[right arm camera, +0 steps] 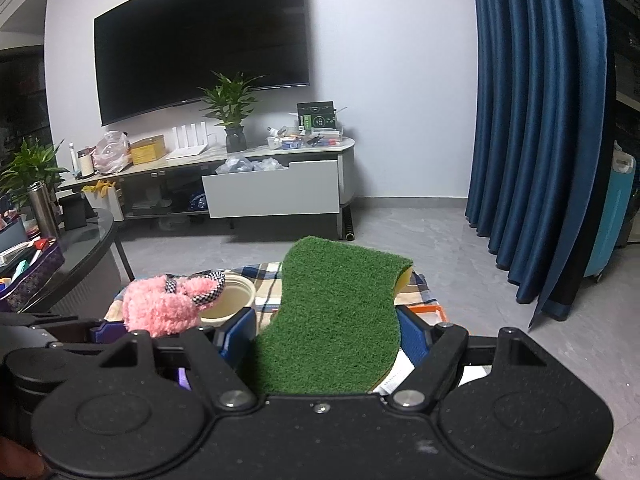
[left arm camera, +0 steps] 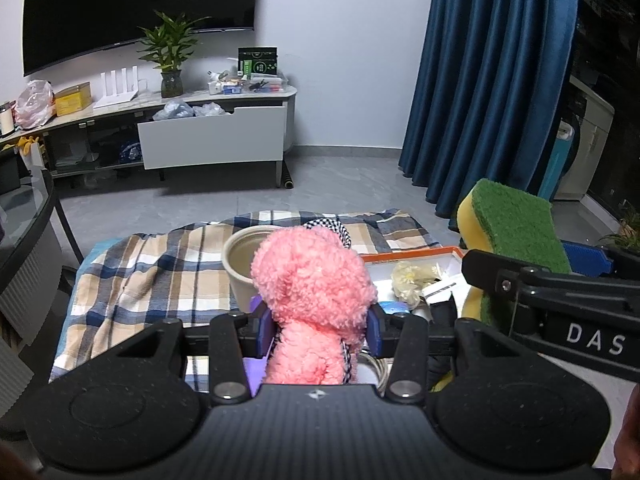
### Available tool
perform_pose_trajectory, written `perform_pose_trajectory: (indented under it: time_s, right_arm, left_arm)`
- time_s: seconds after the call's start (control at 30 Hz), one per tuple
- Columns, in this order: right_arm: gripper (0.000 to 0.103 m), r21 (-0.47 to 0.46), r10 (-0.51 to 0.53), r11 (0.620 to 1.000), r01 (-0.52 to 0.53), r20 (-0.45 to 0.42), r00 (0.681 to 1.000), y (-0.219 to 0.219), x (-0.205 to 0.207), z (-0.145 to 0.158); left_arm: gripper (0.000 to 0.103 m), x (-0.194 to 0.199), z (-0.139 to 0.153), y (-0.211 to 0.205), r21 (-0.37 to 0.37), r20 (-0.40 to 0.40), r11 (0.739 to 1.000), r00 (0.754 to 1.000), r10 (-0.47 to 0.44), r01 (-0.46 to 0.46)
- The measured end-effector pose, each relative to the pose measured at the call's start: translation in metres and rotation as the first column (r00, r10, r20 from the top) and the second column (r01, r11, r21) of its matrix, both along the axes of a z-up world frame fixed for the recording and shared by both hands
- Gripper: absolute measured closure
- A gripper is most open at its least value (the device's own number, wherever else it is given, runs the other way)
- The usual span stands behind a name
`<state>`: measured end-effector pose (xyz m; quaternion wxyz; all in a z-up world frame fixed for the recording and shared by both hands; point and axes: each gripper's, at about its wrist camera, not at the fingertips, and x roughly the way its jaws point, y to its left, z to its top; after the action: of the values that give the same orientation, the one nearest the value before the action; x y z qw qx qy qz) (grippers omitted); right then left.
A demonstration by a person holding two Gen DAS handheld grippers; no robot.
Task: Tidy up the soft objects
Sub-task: 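Carry the pink plush toy in the left tool and sponge in the right tool over the box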
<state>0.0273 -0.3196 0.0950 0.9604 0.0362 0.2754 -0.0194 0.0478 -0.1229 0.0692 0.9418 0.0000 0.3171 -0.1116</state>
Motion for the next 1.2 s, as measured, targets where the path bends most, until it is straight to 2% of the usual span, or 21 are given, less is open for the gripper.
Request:
perform_pose_trajectory:
  time_s: [0.7,1.2]
  right_arm:
    - [0.014,-0.004,-0.062,0.998,0.062,-0.015,0.998,-0.038,-0.009,-0.007]
    - [0.013,0.02,-0.095,0.995,0.097,-0.071,0.993,-0.077,-0.011,-0.028]
  left_arm:
    - [0.058,0.003,-0.006,-0.031,0.007,-0.011,0.995,0.995,-0.096,0.096]
    - [0.058,0.011,-0.023,-0.056,-0.005,-0.06,0.987,0.985,-0.159,0.159]
